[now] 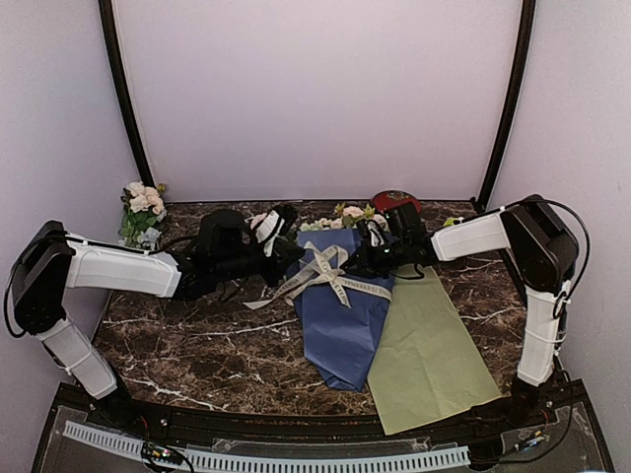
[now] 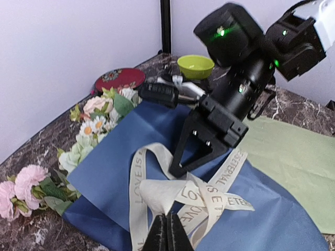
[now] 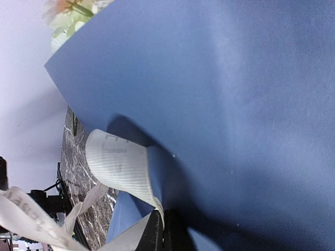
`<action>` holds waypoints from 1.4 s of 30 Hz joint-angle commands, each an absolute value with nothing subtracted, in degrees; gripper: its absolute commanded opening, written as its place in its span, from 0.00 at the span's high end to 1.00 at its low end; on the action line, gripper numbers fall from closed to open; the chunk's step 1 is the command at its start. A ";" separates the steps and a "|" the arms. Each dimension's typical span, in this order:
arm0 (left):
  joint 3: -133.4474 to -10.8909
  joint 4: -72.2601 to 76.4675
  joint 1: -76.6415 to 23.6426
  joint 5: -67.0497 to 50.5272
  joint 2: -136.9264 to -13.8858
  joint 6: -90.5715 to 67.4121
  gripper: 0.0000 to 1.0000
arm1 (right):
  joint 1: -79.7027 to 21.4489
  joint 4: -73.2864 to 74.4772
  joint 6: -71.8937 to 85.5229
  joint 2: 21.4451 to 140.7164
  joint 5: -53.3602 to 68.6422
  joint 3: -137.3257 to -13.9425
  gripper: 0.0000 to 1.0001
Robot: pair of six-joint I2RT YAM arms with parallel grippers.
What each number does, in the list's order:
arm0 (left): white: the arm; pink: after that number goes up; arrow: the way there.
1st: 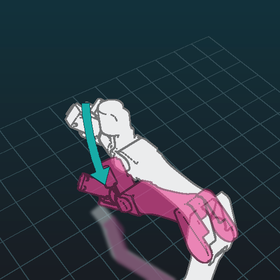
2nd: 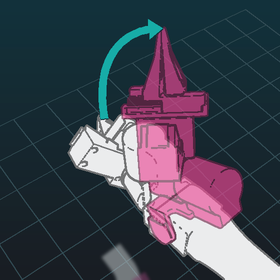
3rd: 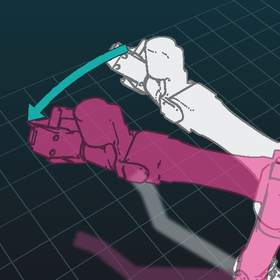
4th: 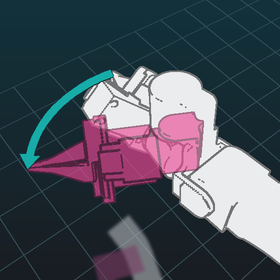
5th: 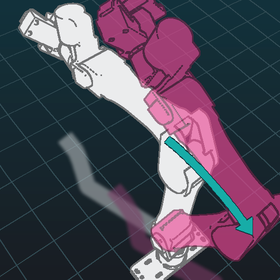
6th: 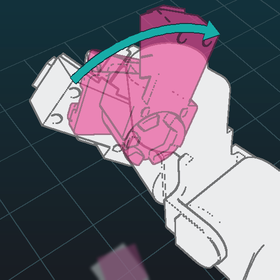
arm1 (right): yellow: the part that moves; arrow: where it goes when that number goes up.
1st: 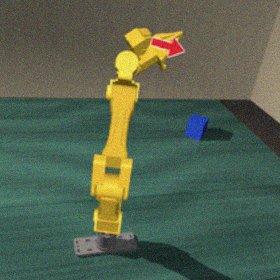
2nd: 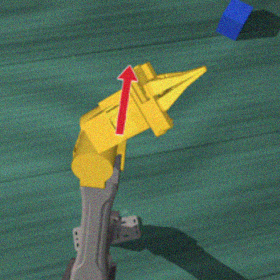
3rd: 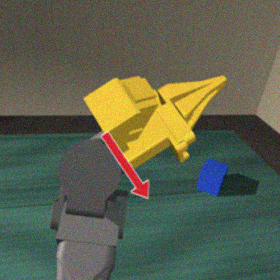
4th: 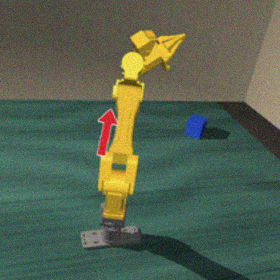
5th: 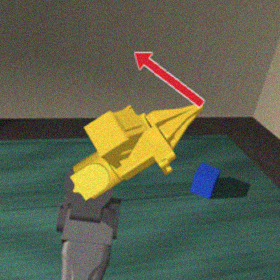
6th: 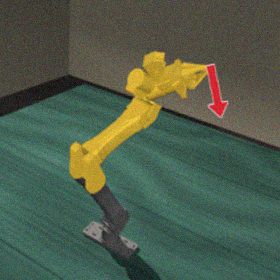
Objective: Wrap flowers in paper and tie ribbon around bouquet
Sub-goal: Cross the ribbon over the folded bouquet.
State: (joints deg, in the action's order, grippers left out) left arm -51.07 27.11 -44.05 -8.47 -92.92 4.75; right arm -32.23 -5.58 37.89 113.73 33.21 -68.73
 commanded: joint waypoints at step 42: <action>-38.09 47.28 -42.47 27.91 -98.75 -12.58 0.72 | -32.81 8.00 21.90 112.13 39.56 -65.63 1.00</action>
